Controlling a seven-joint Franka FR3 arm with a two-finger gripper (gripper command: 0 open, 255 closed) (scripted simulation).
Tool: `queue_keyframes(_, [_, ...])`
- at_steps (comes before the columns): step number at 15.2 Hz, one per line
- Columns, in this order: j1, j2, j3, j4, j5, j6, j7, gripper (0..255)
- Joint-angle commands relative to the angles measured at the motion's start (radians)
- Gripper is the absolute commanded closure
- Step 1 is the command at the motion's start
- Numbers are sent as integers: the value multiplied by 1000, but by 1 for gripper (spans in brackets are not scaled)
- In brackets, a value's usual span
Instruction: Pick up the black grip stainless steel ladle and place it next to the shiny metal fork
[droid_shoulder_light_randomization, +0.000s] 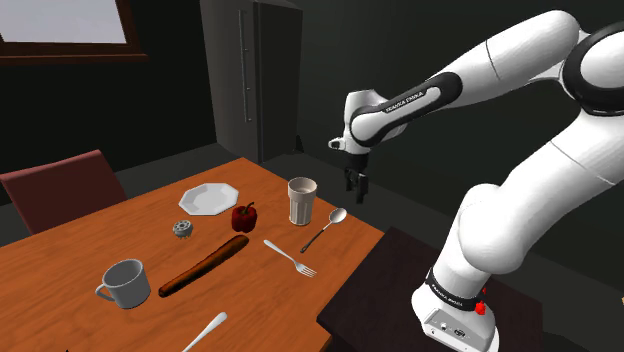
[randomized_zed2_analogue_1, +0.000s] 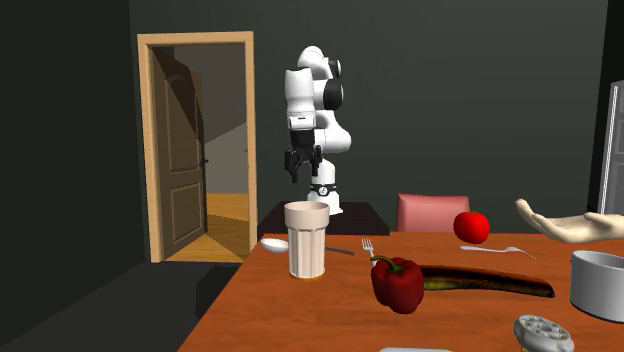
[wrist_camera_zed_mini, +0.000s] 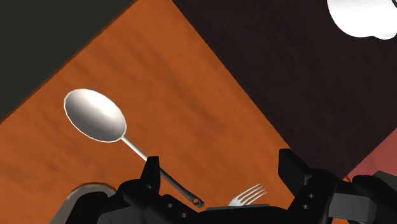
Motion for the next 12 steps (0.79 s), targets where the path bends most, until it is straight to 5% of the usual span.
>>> queue_keyframes(1, [26,84,-22,9,1,82,-104,0])
queue_keyframes(7, [90,349,-55,60,64,306,-419,0])
queue_keyframes(12, [95,570,-8,134,160,463,-689,0])
